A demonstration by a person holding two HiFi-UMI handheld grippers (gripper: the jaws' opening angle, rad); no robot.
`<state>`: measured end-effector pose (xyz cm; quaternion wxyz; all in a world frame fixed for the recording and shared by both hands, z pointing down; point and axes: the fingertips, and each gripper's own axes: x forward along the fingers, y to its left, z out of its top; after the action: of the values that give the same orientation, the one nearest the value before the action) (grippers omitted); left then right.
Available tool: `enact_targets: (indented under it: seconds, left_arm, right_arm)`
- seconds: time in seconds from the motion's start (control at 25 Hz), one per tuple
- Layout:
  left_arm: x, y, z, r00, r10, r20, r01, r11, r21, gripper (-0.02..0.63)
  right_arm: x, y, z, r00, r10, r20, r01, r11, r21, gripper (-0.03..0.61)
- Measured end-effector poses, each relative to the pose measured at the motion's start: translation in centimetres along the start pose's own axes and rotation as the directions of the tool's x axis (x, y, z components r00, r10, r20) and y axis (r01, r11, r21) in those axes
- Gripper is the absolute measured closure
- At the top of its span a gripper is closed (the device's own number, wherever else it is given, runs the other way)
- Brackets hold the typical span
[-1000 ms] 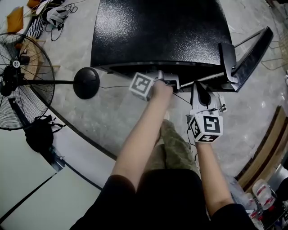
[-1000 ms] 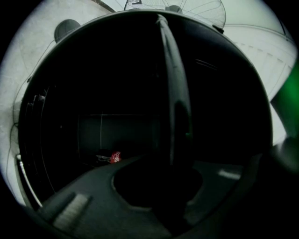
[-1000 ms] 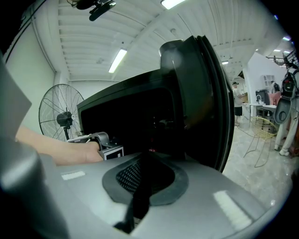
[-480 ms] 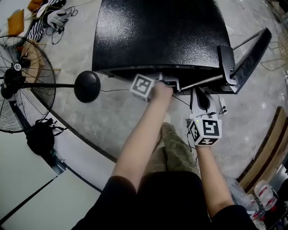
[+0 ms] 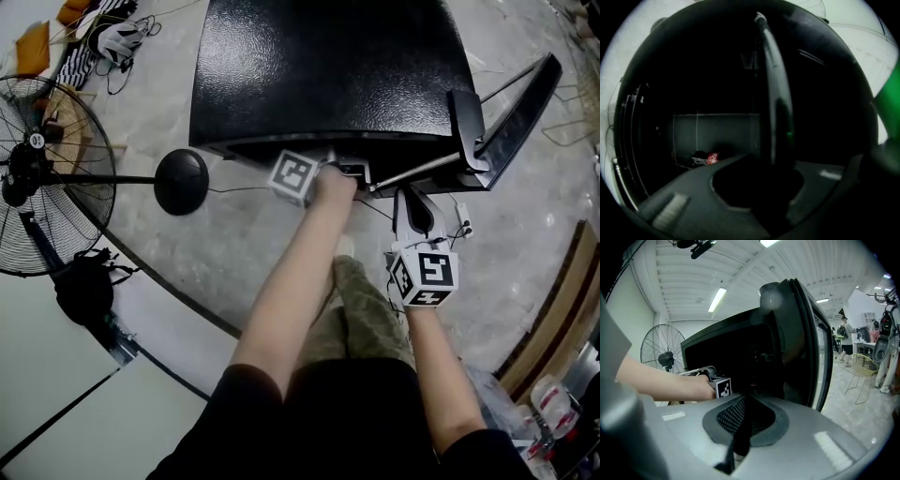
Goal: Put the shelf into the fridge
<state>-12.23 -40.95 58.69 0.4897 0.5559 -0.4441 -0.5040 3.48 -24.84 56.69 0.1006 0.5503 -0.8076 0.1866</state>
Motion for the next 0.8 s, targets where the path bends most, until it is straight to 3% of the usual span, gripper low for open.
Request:
enact_targets:
  seconds: [0.28, 0.48, 0.8]
  left_arm:
    - [-1.0, 0.0, 0.4, 1.000, -0.027, -0.005, 0.027, 0.999, -0.029, 0.430]
    - [-3.2, 0.7, 0.7, 1.000, -0.019, -0.010, 0.019, 0.999, -0.047, 0.407]
    - [-8.8, -0.2, 0.7, 0.999, -0.017, -0.043, 0.017, 1.000, 0.005, 0.411]
  right_arm:
    - [-0.3, 0.0, 1.4, 1.000, 0.004, 0.026, -0.004, 1.000, -0.012, 0.575]
    - [-1.1, 0.3, 1.6, 0.999, 0.009, 0.031, -0.008, 1.000, -0.019, 0.575]
    - [-3.4, 1.5, 1.9, 0.998, 0.029, 0.048, -0.027, 0.999, -0.032, 0.577]
